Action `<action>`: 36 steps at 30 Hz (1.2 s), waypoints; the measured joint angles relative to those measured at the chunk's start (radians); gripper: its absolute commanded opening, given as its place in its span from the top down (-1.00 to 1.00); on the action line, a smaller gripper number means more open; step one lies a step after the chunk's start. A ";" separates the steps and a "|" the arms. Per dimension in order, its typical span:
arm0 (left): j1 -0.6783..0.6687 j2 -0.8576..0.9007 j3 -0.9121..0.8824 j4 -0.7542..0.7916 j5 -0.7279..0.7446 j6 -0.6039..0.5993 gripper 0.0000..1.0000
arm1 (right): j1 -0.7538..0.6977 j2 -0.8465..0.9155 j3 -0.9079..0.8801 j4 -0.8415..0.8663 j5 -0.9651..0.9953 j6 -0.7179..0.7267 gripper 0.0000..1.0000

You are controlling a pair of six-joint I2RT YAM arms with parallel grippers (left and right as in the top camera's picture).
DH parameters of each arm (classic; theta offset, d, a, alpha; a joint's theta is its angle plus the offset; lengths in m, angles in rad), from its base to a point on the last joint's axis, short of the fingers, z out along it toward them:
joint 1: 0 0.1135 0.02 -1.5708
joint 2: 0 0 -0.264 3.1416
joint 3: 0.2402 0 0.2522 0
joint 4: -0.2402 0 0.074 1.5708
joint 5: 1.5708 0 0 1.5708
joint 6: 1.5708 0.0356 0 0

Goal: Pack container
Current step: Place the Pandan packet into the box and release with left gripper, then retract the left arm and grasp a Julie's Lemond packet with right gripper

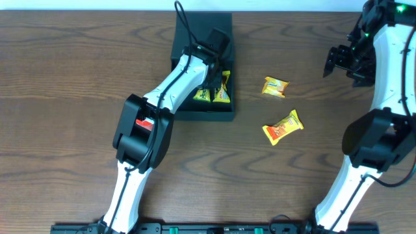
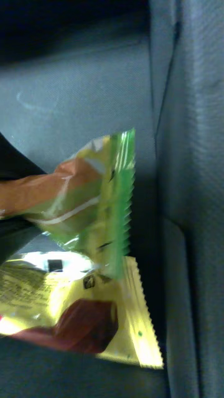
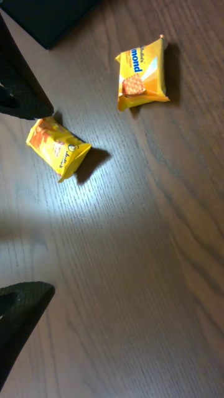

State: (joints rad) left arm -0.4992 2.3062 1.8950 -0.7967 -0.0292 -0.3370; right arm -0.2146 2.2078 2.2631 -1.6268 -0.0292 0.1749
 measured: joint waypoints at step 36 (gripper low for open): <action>0.000 -0.368 -0.012 -0.199 -0.153 -0.085 0.02 | 0.168 0.000 -0.053 0.220 -0.063 -0.013 -0.53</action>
State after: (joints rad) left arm -0.4992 1.9385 1.8832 -0.9955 -0.1825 -0.4225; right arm -0.0467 2.2078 2.2105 -1.4071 -0.0925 0.1619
